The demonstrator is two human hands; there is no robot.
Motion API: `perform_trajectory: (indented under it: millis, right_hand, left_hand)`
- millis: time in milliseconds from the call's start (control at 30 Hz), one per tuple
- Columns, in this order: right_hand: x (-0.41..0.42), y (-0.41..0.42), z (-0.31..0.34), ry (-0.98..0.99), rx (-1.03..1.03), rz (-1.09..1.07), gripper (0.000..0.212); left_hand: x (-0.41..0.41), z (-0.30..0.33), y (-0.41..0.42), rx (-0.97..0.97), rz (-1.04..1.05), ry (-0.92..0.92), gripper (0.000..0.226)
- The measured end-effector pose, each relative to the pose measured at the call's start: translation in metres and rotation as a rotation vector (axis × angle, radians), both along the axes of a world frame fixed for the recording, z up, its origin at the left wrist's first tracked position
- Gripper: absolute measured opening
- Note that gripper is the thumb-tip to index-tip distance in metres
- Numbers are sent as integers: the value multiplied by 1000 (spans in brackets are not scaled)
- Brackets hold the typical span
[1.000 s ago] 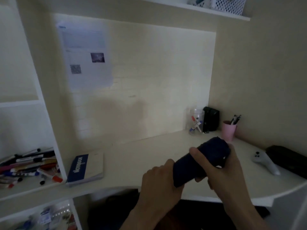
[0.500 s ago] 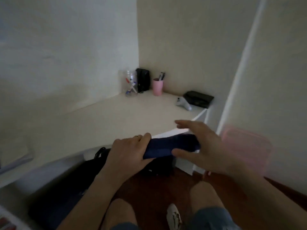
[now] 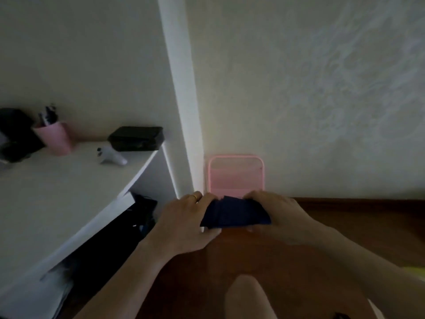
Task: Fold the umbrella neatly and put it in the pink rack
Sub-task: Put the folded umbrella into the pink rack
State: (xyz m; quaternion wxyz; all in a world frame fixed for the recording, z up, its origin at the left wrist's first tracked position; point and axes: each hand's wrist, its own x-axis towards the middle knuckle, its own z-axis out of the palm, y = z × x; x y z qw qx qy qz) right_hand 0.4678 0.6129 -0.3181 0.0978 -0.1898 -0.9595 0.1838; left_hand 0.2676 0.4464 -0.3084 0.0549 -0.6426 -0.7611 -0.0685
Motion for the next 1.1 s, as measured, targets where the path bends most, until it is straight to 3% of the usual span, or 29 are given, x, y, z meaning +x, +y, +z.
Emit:
perform_trajectory:
  millis: [100,200,600,833,967,1100]
  right_hand:
    - [-21,71,-50,-44,66,-78,53]
    - [-59,147,-99,-139,-9,-134,65]
    - [-251,419,-333,-120,90,-326,36]
    - [-272,470,-431,-160,-83,-305,55]
    - [-272,476,-458,-119,-183,-276,45]
    - [-272,478,-473,-222,-254,-266,31]
  left_hand:
    - [-36,-50,79,-134,-25,-186,58]
    - [-75,-109,164,-139,-45,-186,54]
    - [-242,-353,458,-77,80,-132,43]
    - [-278,-467,507,-163,102,-288,50]
    - [-288,-495,508,-240,145,-445,50]
    - [-285,-494,505,-384,41,-349,40]
